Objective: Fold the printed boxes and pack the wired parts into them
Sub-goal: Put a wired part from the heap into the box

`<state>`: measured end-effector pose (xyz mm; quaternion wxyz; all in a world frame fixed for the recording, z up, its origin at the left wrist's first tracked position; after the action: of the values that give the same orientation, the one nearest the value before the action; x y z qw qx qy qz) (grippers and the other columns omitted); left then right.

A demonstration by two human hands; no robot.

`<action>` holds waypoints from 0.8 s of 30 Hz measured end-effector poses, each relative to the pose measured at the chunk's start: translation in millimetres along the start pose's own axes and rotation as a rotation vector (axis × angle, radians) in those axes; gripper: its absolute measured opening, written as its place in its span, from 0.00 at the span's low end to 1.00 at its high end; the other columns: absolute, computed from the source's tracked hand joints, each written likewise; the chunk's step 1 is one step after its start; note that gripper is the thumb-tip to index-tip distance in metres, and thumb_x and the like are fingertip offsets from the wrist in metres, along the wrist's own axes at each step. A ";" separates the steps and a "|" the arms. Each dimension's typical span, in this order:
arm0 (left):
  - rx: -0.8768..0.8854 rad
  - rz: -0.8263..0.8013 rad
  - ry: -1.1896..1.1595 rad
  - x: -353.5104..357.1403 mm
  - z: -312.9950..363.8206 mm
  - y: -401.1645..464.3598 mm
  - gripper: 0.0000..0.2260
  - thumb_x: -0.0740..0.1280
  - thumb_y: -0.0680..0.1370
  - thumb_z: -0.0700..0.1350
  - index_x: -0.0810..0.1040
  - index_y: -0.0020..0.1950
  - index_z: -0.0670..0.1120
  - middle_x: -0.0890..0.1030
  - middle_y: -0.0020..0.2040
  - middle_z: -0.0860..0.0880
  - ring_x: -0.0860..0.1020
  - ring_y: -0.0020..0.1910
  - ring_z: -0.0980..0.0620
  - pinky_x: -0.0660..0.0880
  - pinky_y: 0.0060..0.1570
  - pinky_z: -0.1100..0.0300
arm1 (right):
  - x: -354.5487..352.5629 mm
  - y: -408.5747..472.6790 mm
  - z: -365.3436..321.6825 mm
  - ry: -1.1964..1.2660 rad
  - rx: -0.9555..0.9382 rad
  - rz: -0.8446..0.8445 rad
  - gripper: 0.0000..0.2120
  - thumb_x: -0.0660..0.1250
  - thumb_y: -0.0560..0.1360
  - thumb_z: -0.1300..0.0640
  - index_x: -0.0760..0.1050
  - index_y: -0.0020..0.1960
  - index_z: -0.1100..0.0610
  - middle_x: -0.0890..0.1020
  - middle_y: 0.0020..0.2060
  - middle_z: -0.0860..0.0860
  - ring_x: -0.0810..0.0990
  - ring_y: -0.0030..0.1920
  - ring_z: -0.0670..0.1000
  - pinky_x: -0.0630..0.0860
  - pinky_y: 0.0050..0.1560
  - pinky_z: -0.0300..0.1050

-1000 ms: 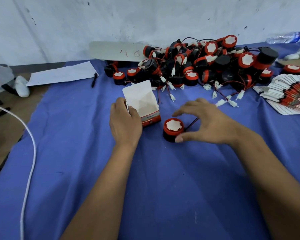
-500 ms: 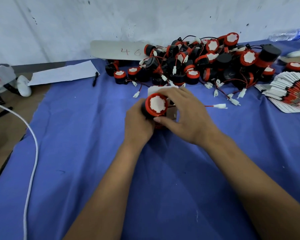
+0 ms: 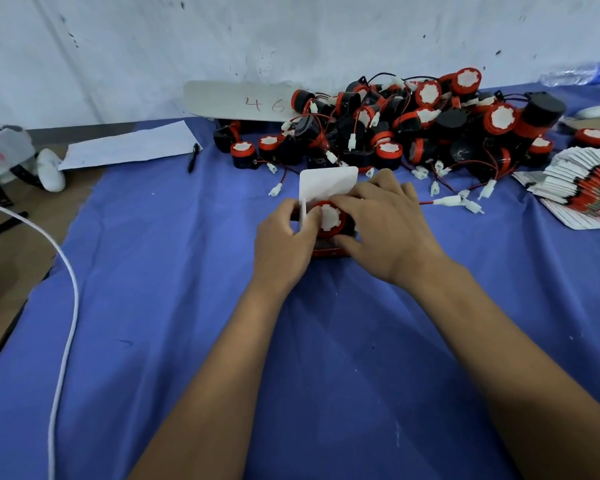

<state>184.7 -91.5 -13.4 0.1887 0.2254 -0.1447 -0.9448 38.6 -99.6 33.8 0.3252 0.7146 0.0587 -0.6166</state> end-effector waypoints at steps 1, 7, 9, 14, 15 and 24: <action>-0.011 0.007 0.002 -0.4 -0.9 0.4 0.14 0.69 0.81 0.49 0.71 0.37 0.53 0.76 0.32 0.60 0.71 0.32 0.58 0.67 0.32 0.66 | -0.1 -0.3 1.3 0.006 0.009 -0.003 0.23 0.69 0.75 0.41 0.74 0.68 0.46 0.77 0.57 0.48 0.66 0.62 0.55 0.62 0.57 0.50; -0.097 0.034 -0.001 -2.0 -6.4 -0.3 0.11 0.73 0.78 0.50 0.80 0.47 0.42 0.83 0.43 0.47 0.79 0.43 0.47 0.76 0.41 0.52 | -28.1 -8.3 42.6 -0.106 0.240 0.075 0.24 0.64 0.75 0.32 0.78 0.64 0.45 0.81 0.54 0.50 0.74 0.60 0.57 0.63 0.63 0.57; -0.111 0.038 0.027 -2.0 -7.6 0.4 0.10 0.72 0.79 0.49 0.78 0.44 0.44 0.81 0.41 0.50 0.77 0.40 0.54 0.74 0.37 0.59 | -35.0 -12.0 61.8 0.005 0.315 0.098 0.15 0.68 0.77 0.40 0.83 0.55 0.49 0.84 0.44 0.50 0.79 0.51 0.57 0.70 0.56 0.54; -0.143 0.043 0.034 -0.8 -6.7 -1.8 0.12 0.72 0.79 0.52 0.79 0.46 0.44 0.82 0.43 0.48 0.79 0.42 0.52 0.78 0.41 0.50 | -33.6 -11.1 47.5 0.268 0.279 0.122 0.10 0.71 0.78 0.50 0.84 0.56 0.53 0.86 0.40 0.48 0.82 0.42 0.52 0.81 0.46 0.51; -0.139 0.049 0.030 -1.3 -4.7 -2.8 0.14 0.72 0.78 0.53 0.79 0.49 0.42 0.83 0.44 0.47 0.79 0.44 0.50 0.79 0.44 0.47 | -28.6 -10.1 35.8 0.288 0.245 0.087 0.14 0.69 0.79 0.47 0.82 0.60 0.51 0.86 0.41 0.46 0.82 0.43 0.51 0.80 0.47 0.51; -0.118 0.045 0.065 0.4 6.6 -6.7 0.15 0.73 0.77 0.50 0.79 0.51 0.39 0.83 0.46 0.42 0.80 0.44 0.44 0.77 0.47 0.41 | 8.9 -5.5 10.4 -0.019 0.301 -0.103 0.13 0.58 0.84 0.49 0.74 0.44 0.53 0.75 0.38 0.51 0.72 0.36 0.55 0.58 0.28 0.44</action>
<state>179.3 -84.5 -10.3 0.2272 0.2415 -0.0877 -0.9394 29.2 -103.8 23.2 0.1829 0.7456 -0.0011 -0.6409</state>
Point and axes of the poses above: each hand's wrist, its own y-axis towards the middle knuckle, its own x-axis out of the palm, z = x × y, the point moved 8 cm from there along y, towards the middle knuckle
